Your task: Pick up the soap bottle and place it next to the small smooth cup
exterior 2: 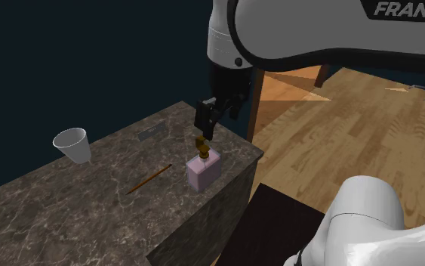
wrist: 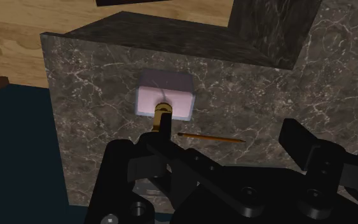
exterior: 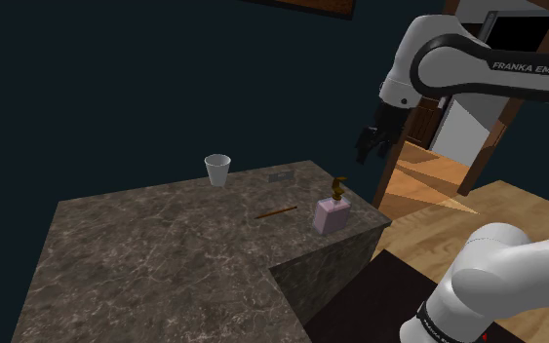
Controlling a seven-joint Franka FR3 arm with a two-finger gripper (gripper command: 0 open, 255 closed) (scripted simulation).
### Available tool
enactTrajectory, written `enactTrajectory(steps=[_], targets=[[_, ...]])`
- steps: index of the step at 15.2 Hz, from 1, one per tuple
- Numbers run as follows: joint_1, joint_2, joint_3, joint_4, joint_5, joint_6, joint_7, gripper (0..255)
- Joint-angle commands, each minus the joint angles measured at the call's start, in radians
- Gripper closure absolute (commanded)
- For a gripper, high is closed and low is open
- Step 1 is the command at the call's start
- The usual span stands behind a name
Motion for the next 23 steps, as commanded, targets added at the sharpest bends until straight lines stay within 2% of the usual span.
enactTrajectory(steps=[1, 6, 10, 13, 16, 23], targets=[[0.0, 0.0, 0.0, 0.0, 0.0, 0.0, 0.0, 0], [-0.009, 0.027, -0.114, -0.132, 0.01, 0.21, -0.093, 0], [-0.004, 0.095, -0.214, -0.206, 0.034, 0.386, -0.183, 0], [0.019, 0.174, -0.298, -0.24, 0.07, 0.52, -0.265, 0], [0.063, 0.265, -0.387, -0.254, 0.13, 0.64, -0.36, 0], [0.11, 0.349, -0.411, -0.288, 0.174, 0.758, -0.39, 0]])
